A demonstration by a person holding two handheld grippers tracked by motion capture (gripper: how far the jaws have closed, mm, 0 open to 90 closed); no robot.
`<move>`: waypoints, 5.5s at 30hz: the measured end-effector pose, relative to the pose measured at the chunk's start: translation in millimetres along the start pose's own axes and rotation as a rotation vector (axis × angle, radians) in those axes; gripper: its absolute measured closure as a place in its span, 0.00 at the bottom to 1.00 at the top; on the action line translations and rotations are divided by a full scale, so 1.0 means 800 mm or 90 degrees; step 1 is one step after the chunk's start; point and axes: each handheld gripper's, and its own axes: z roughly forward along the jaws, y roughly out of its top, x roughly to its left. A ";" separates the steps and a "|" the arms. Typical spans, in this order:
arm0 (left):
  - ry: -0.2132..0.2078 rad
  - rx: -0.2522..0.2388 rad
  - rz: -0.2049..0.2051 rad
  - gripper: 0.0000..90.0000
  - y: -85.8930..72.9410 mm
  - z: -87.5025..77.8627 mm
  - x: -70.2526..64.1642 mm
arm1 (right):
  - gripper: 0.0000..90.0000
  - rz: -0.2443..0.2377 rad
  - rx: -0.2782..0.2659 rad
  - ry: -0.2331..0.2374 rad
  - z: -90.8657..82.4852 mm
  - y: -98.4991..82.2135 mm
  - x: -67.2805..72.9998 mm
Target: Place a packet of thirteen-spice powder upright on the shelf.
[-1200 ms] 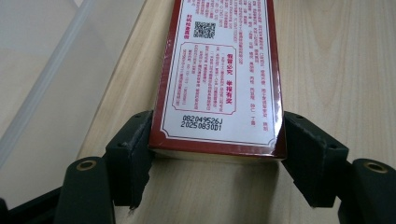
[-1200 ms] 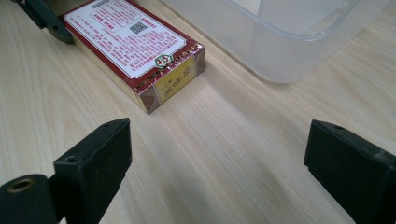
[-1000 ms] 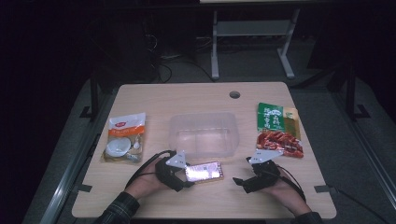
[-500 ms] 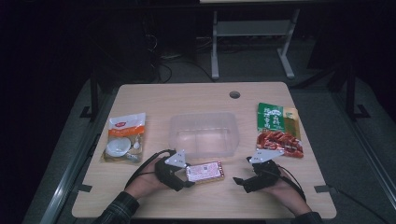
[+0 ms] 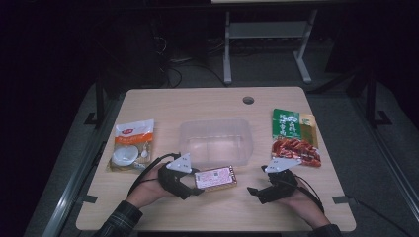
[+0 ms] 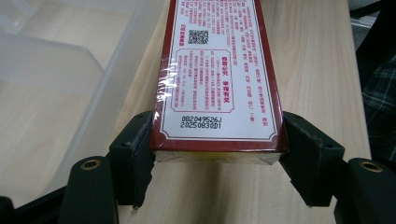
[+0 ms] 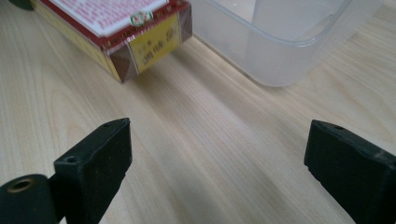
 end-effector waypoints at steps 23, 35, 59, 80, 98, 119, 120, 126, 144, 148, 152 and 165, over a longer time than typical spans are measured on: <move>0.004 -0.028 0.040 0.36 0.064 -0.040 0.045 | 0.08 0.002 -0.003 0.002 -0.002 0.000 0.002; 0.004 -0.033 0.050 0.36 0.103 -0.039 0.092 | 0.08 -0.005 -0.005 0.005 -0.002 0.000 0.002; -0.012 -0.001 0.039 0.36 0.128 0.000 0.142 | 0.08 -0.002 -0.011 0.007 -0.005 0.001 0.000; -0.020 -0.009 0.048 0.35 0.136 0.006 0.145 | 0.08 -0.004 -0.013 0.006 -0.004 0.000 -0.001; -0.024 -0.046 0.054 0.35 0.162 0.013 0.144 | 0.08 0.000 -0.014 0.006 -0.004 0.001 -0.001; -0.035 -0.104 0.040 0.35 0.191 0.045 0.142 | 0.08 -0.001 -0.015 0.008 -0.004 0.001 -0.001; -0.035 -0.104 0.040 0.35 0.191 0.045 0.142 | 0.08 -0.001 -0.015 0.008 -0.004 0.001 -0.001; -0.035 -0.101 0.047 0.35 0.196 0.059 0.140 | 0.08 -0.001 -0.016 0.009 -0.004 0.001 0.000; -0.037 -0.088 0.032 0.33 0.193 0.089 0.134 | 0.08 -0.003 -0.017 0.012 -0.004 0.001 0.000; -0.024 -0.086 0.035 0.27 0.193 0.083 0.129 | 0.08 -0.001 -0.016 0.013 -0.004 0.001 0.000; -0.016 -0.107 0.029 0.23 0.190 0.067 0.122 | 0.08 -0.002 -0.015 0.014 -0.003 0.001 0.000; 0.014 -0.079 -0.005 0.21 0.155 0.010 0.092 | 0.08 -0.002 -0.008 0.011 -0.001 0.002 0.000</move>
